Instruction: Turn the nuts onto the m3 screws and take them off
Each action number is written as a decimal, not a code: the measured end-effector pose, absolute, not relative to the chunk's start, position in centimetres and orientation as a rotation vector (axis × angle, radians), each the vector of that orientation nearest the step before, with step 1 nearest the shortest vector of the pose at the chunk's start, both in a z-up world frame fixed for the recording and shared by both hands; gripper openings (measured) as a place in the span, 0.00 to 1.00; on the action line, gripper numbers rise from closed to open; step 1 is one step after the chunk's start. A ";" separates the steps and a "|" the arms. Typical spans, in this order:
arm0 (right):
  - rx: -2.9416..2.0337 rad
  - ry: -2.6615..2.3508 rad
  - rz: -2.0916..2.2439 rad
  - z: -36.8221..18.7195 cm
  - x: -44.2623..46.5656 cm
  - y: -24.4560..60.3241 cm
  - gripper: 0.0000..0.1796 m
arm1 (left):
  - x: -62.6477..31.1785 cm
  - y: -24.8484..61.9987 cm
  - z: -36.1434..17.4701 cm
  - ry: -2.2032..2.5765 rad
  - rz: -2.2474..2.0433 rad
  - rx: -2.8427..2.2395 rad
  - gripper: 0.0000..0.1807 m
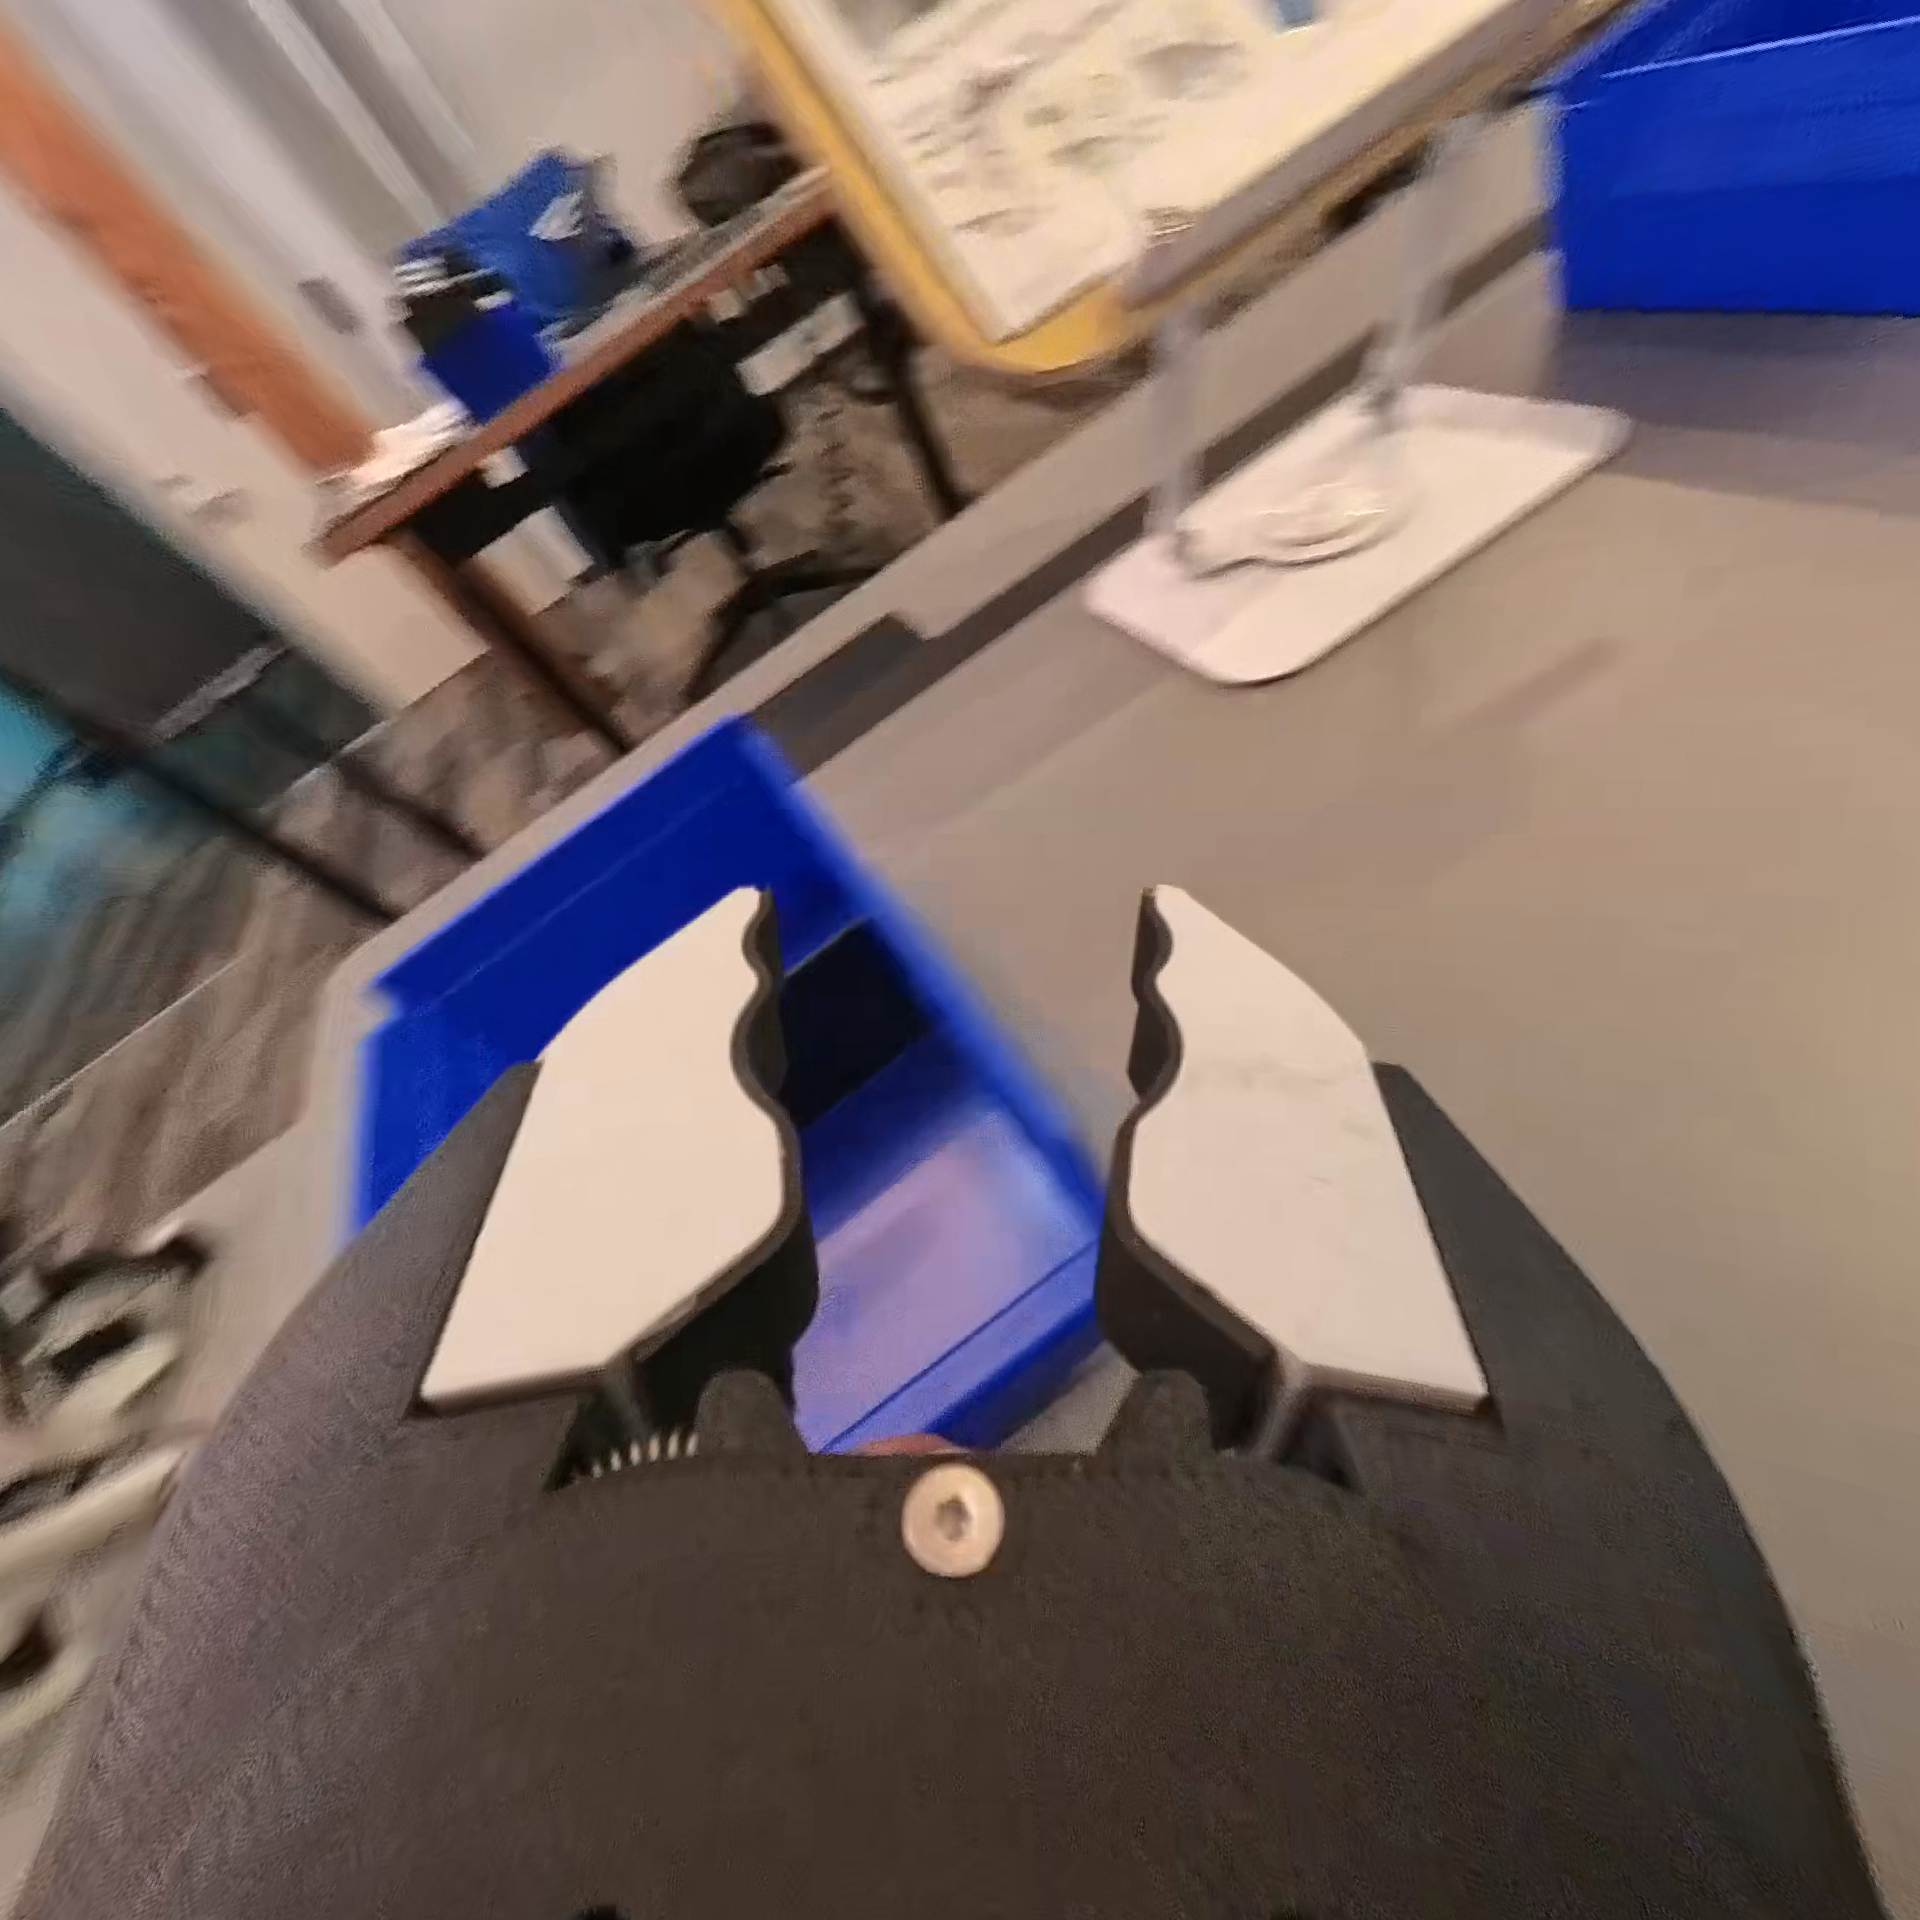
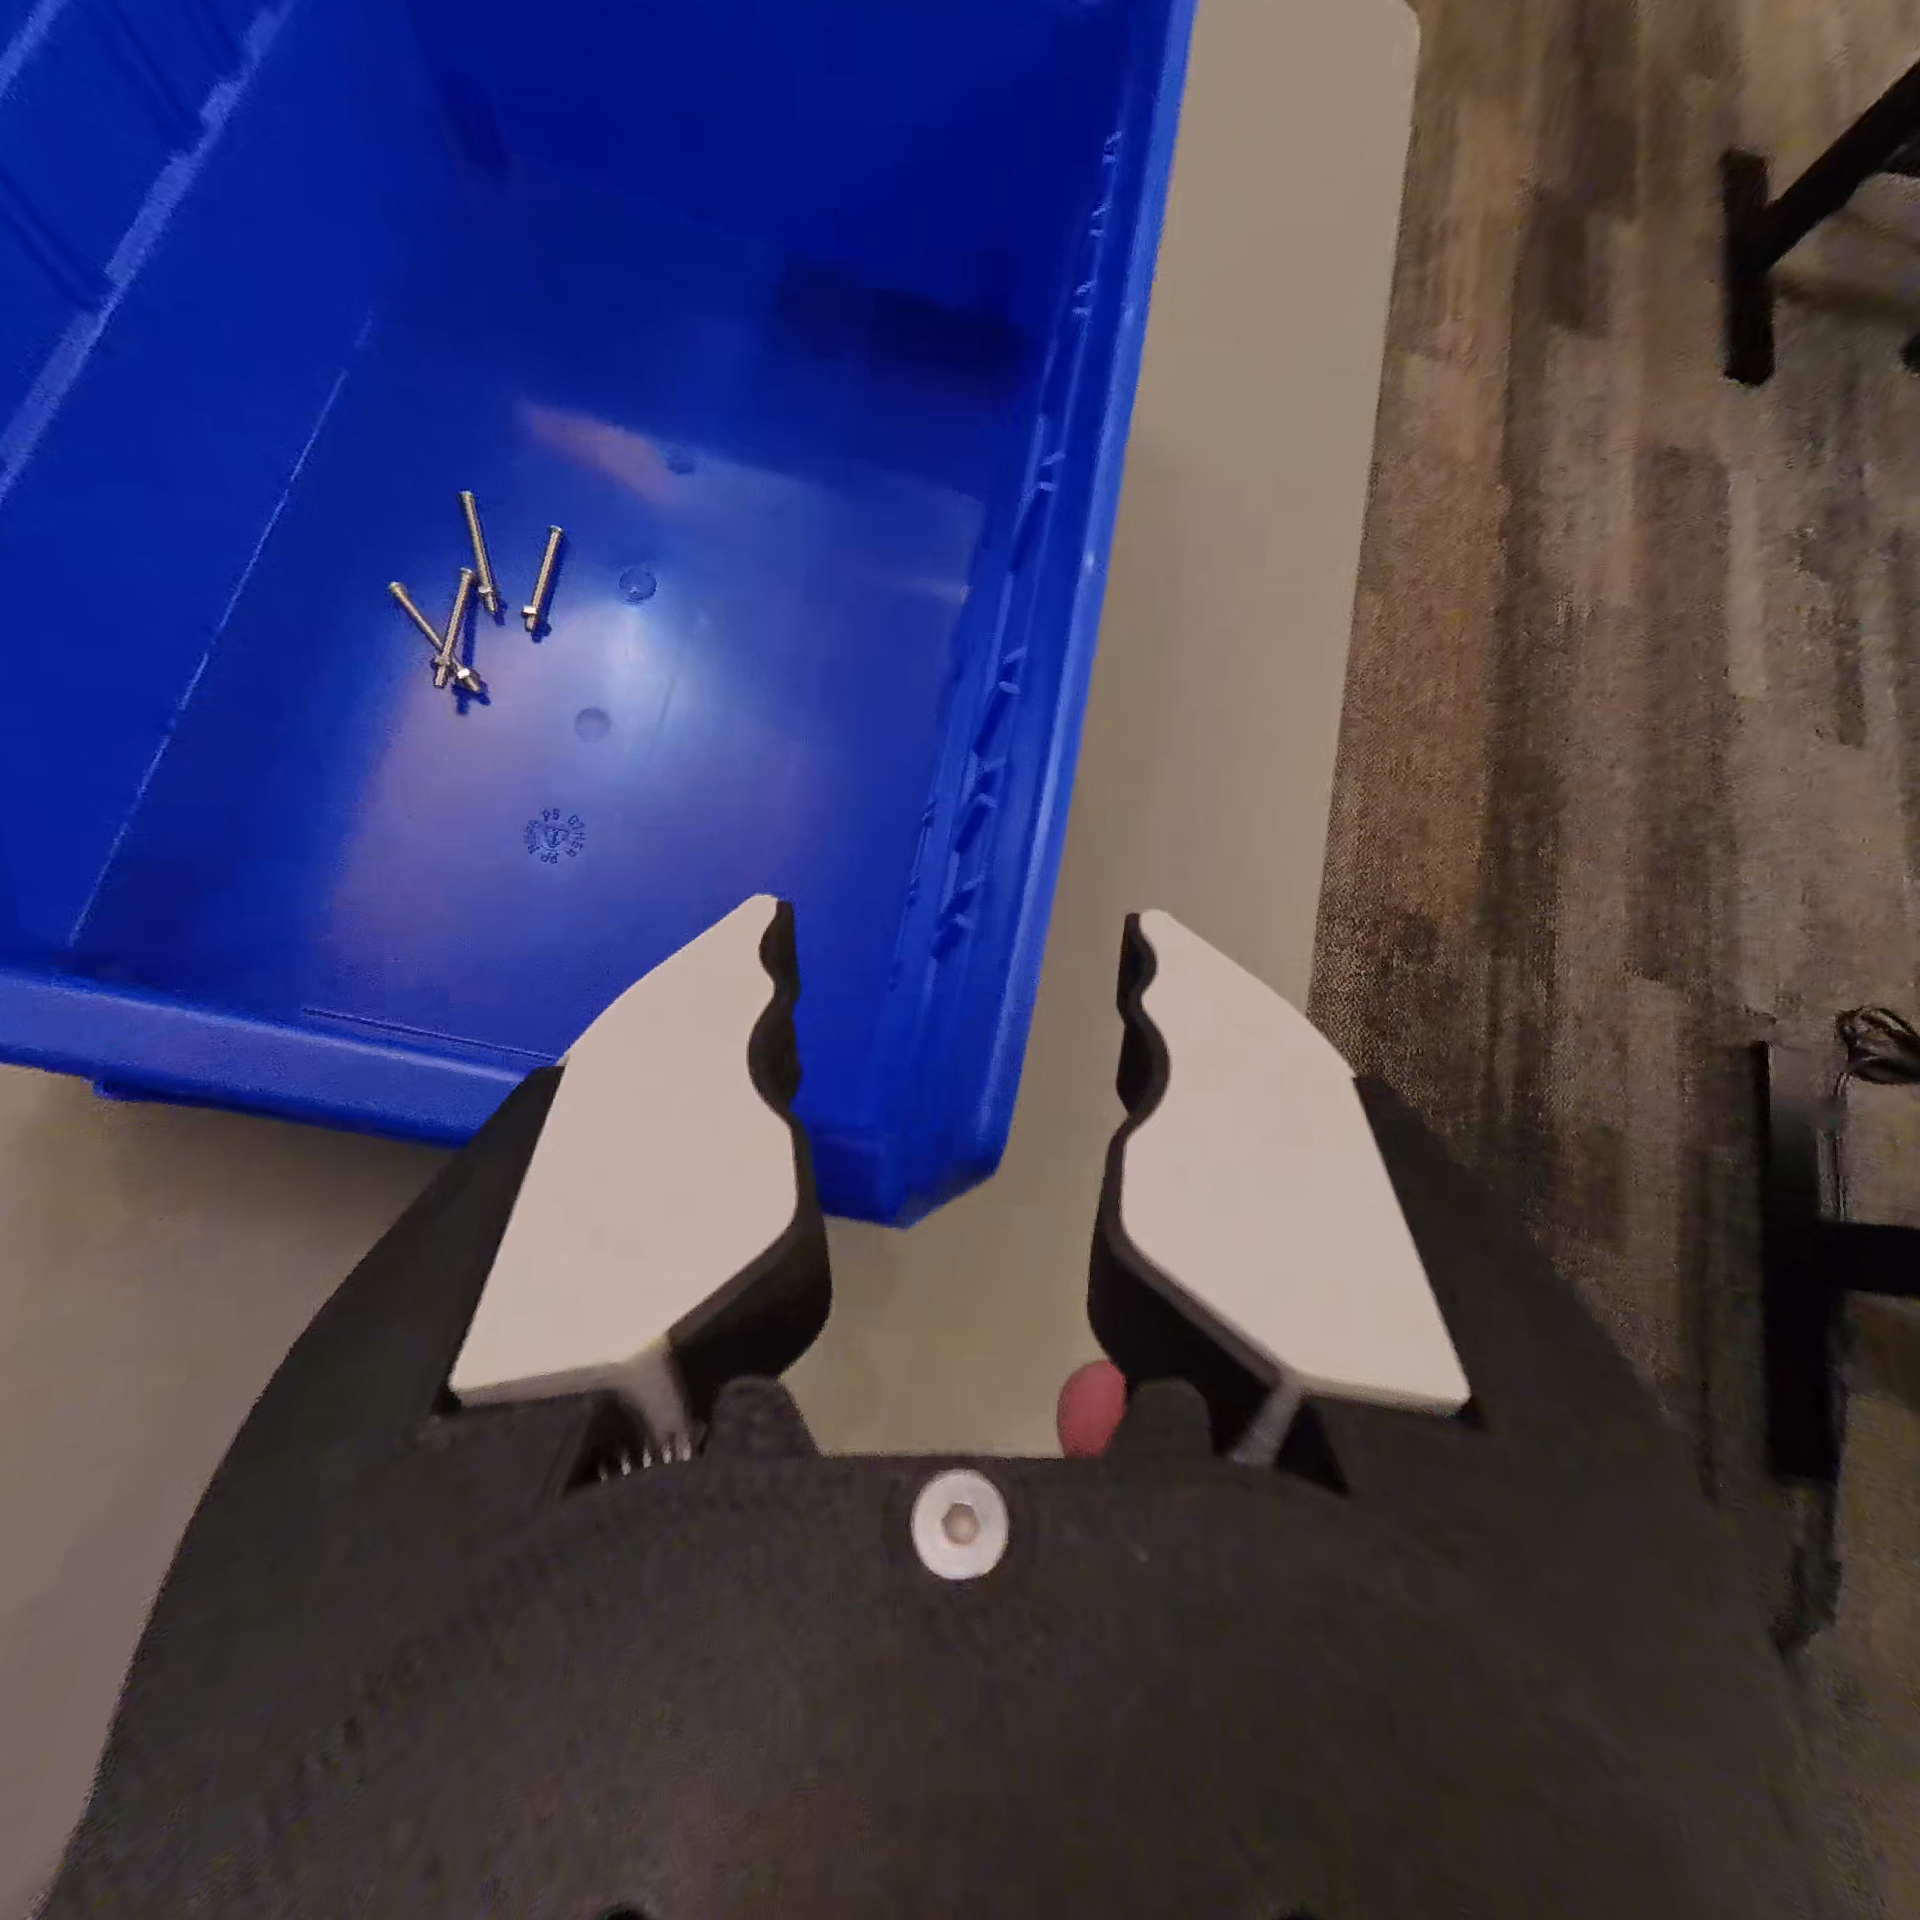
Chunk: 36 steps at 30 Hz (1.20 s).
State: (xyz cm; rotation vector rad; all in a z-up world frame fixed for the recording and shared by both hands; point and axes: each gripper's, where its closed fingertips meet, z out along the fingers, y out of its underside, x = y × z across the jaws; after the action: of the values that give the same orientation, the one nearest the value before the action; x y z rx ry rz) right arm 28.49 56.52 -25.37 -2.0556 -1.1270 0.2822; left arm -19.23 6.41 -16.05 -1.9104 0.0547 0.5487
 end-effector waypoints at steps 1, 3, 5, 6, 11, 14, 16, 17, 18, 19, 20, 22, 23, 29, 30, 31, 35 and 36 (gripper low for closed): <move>-2.054 -1.137 0.307 -25.7 28.0 56.6 0.33 | -21.4 4.6 -15.5 -0.018 0.599 -1.913 0.37; -2.045 -1.133 0.415 -25.9 26.9 56.5 0.28 | -25.2 1.5 -15.2 -0.156 0.652 -1.925 0.41; -2.061 -1.151 0.404 -26.5 26.8 56.7 0.23 | -28.6 -1.1 -15.8 -0.278 0.697 -1.947 0.44; -2.068 -1.159 0.397 -26.8 26.7 56.7 0.22 | -30.4 -2.5 -16.6 -0.343 0.738 -1.971 0.47; -2.055 -1.157 0.390 -26.9 26.5 57.1 0.17 | -36.1 -6.7 -21.8 -0.599 0.671 -2.121 0.54; -2.057 -1.154 0.408 -26.9 26.7 57.3 0.05 | -38.1 -7.7 -24.5 -0.670 0.608 -2.164 0.58; -2.048 -1.163 0.417 -26.9 26.6 57.4 0.05 | -38.3 -7.5 -26.4 -0.708 0.467 -2.186 0.55; -2.044 -1.174 0.408 -26.9 26.5 57.4 0.05 | -38.3 -7.3 -27.3 -0.711 0.410 -2.212 0.50; -2.042 -1.179 0.411 -26.9 26.4 57.4 0.04 | -38.0 -7.1 -27.9 -0.698 0.361 -2.220 0.40; -2.042 -1.176 0.428 -26.9 26.3 57.4 0.04 | -37.7 -6.6 -27.9 -0.684 0.288 -2.201 0.29; -2.041 -1.176 0.445 -26.9 26.2 57.4 0.04 | -37.5 -6.2 -27.9 -0.673 0.235 -2.176 0.25; -2.033 -1.190 0.458 -26.9 26.1 57.2 0.04 | -37.4 -5.9 -27.8 -0.644 0.197 -2.153 0.17; -2.030 -1.191 0.474 -26.9 26.0 57.1 0.04 | -37.5 -5.8 -27.8 -0.627 0.201 -2.160 0.13; -2.013 -1.221 0.539 -26.8 26.1 55.5 0.04 | -37.1 -5.5 -27.8 -0.570 0.191 -2.183 0.01; -2.010 -1.232 0.545 -26.8 26.3 55.1 0.04 | -36.8 -5.4 -27.7 -0.562 0.187 -2.180 0.01; -2.006 -1.242 0.550 -26.8 26.5 54.7 0.03 | -36.6 -5.4 -27.6 -0.558 0.183 -2.178 0.01; -2.001 -1.268 0.573 -26.7 27.5 52.8 0.03 | -35.9 -5.7 -26.2 -0.518 0.201 -2.132 0.01; -1.999 -1.273 0.581 -26.8 27.7 52.2 0.03 | -35.8 -5.9 -25.8 -0.513 0.208 -2.118 0.01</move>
State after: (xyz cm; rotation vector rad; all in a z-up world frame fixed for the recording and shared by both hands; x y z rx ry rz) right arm 27.72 52.20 -26.78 -1.9994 -1.2729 0.5807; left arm -35.83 -5.95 -25.78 -2.1176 -0.5131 0.2083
